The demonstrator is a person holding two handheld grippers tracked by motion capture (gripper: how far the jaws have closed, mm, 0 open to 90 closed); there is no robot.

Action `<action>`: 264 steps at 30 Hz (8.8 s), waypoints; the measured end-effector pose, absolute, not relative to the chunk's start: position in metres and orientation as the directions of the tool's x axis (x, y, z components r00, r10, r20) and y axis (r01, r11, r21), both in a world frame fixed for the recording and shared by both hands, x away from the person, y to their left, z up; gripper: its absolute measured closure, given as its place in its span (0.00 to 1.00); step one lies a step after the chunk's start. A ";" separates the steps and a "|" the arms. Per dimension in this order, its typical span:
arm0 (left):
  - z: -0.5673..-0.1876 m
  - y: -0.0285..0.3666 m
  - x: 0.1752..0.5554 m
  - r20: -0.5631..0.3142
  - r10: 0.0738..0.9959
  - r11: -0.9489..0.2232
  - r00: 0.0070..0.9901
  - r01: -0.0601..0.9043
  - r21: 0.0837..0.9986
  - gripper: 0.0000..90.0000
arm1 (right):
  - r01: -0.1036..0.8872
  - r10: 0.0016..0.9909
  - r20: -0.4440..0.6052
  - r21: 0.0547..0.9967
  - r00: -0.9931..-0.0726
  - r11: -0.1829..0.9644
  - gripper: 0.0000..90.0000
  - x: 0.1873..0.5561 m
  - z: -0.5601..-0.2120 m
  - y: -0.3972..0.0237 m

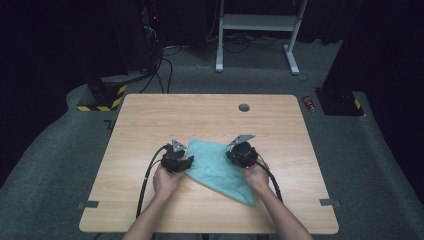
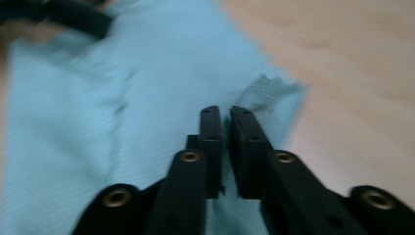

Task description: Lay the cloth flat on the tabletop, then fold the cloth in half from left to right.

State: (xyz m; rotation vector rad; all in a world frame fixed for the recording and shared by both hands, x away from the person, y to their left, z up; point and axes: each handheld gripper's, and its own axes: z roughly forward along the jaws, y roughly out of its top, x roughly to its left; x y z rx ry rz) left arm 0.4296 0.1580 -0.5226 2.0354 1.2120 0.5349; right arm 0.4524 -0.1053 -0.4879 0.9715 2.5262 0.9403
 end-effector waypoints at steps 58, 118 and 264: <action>-0.522 0.154 0.435 -0.017 0.879 -0.306 0.477 0.591 0.746 0.93 | 0.594 0.800 -0.095 0.619 -0.593 0.513 1.00 0.477 -0.508 -0.148; -0.485 0.160 0.379 -0.155 0.693 -0.391 0.704 0.548 0.739 0.99 | 0.539 0.770 -0.031 0.696 -0.637 0.473 0.78 0.430 -0.517 -0.150; -0.489 0.179 0.413 -0.183 0.829 -0.239 0.529 0.630 0.739 0.44 | 0.467 0.687 0.048 0.768 -0.725 0.439 0.51 0.355 -0.509 -0.139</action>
